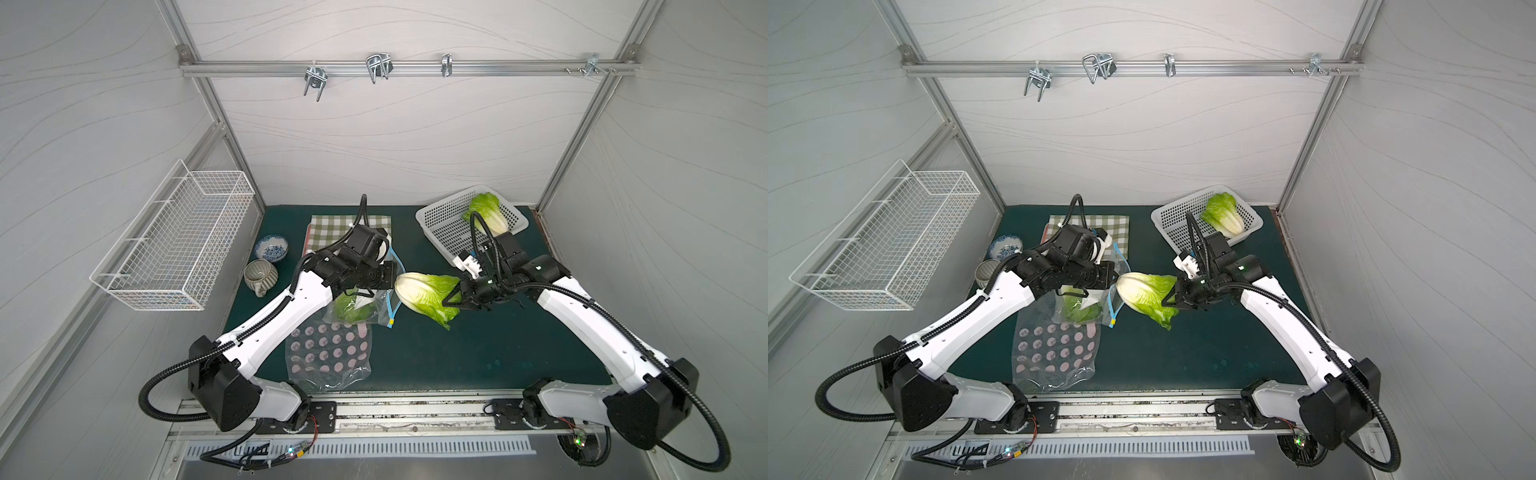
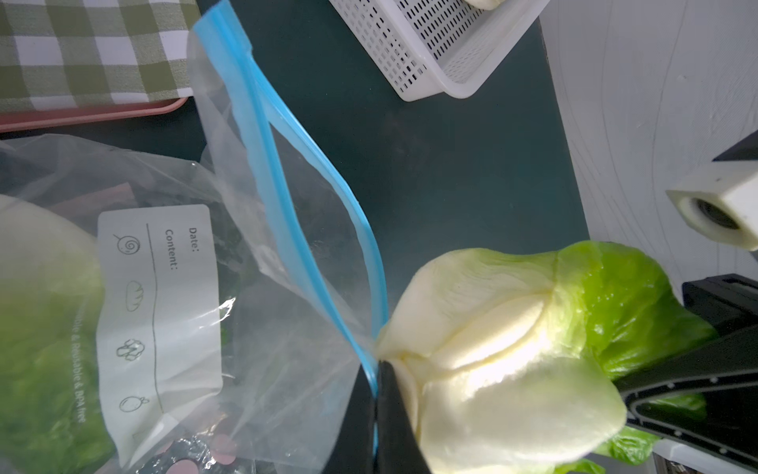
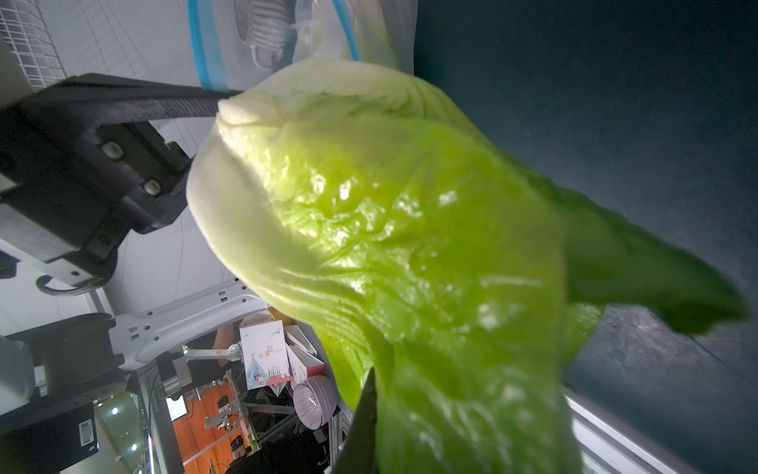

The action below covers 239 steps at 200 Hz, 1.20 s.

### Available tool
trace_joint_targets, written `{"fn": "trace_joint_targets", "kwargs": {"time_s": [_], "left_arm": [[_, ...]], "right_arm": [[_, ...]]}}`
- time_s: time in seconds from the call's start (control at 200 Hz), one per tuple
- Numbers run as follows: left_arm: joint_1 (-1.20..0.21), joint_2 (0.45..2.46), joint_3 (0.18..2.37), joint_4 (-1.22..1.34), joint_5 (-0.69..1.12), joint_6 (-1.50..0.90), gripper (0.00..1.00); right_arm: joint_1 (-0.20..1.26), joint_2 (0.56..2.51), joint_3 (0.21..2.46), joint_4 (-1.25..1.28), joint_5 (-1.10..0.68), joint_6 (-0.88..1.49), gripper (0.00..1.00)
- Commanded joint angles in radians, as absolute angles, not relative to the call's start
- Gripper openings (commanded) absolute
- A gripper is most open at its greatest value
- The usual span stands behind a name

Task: Put the chinese cabbages into a zipper bag and zip it
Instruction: Place the Chinese cabbage in the zipper food storage bag.

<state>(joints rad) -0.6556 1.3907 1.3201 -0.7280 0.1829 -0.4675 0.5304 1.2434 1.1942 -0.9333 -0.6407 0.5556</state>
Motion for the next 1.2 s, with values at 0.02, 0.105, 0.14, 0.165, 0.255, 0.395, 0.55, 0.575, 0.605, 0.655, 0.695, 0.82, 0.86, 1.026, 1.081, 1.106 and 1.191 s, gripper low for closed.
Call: {"fn": "trace_joint_targets", "kwargs": {"time_s": [0.02, 0.105, 0.14, 0.165, 0.255, 0.395, 0.55, 0.575, 0.605, 0.655, 0.695, 0.82, 0.86, 1.026, 1.081, 1.106, 1.191], "left_arm": [[-0.684, 1.394, 1.379, -0.661, 0.195, -0.446, 0.0], [-0.684, 1.39, 1.378, -0.661, 0.186, -0.452, 0.0], [-0.683, 1.39, 1.378, -0.657, 0.187, -0.458, 0.0], [-0.683, 1.391, 1.378, -0.655, 0.19, -0.462, 0.0], [-0.682, 1.401, 1.381, -0.657, 0.192, -0.472, 0.0], [-0.685, 1.405, 1.374, -0.671, 0.18, -0.465, 0.0], [-0.77, 1.409, 1.38, -0.688, 0.146, -0.374, 0.0], [-0.784, 1.412, 1.381, -0.694, 0.145, -0.363, 0.0], [-0.797, 1.414, 1.376, -0.698, 0.143, -0.355, 0.0], [-0.81, 1.408, 1.364, -0.702, 0.135, -0.349, 0.0], [-0.815, 1.4, 1.351, -0.702, 0.13, -0.35, 0.0], [-0.813, 1.359, 1.324, -0.694, 0.134, -0.351, 0.0], [-0.813, 1.351, 1.321, -0.692, 0.137, -0.351, 0.0], [-0.814, 1.348, 1.324, -0.685, 0.167, -0.362, 0.0], [-0.814, 1.351, 1.326, -0.678, 0.179, -0.369, 0.0], [-0.814, 1.353, 1.327, -0.674, 0.183, -0.373, 0.0], [-0.814, 1.353, 1.331, -0.661, 0.198, -0.389, 0.0]], "right_arm": [[0.495, 1.211, 1.212, -0.95, -0.705, 0.515, 0.03], [0.476, 1.198, 1.192, -0.925, -0.732, 0.525, 0.03], [0.476, 1.199, 1.181, -0.92, -0.734, 0.524, 0.03], [0.476, 1.201, 1.174, -0.917, -0.738, 0.524, 0.02], [0.476, 1.197, 1.141, -0.889, -0.733, 0.535, 0.02], [0.476, 1.197, 1.129, -0.867, -0.741, 0.55, 0.02], [0.477, 1.233, 1.193, -0.897, -0.806, 0.552, 0.01], [0.477, 1.244, 1.21, -0.903, -0.828, 0.554, 0.0], [0.477, 1.254, 1.229, -0.911, -0.843, 0.555, 0.0], [0.477, 1.266, 1.253, -0.918, -0.868, 0.564, 0.0], [0.476, 1.272, 1.265, -0.91, -0.888, 0.581, 0.0], [0.496, 1.285, 1.231, -0.788, -0.938, 0.681, 0.0], [0.512, 1.292, 1.203, -0.747, -0.929, 0.709, 0.0], [0.573, 1.351, 1.157, -0.696, -0.851, 0.727, 0.0], [0.573, 1.359, 1.161, -0.679, -0.839, 0.744, 0.0], [0.575, 1.363, 1.167, -0.675, -0.833, 0.754, 0.0], [0.595, 1.362, 1.185, -0.615, -0.843, 0.82, 0.0]]}}
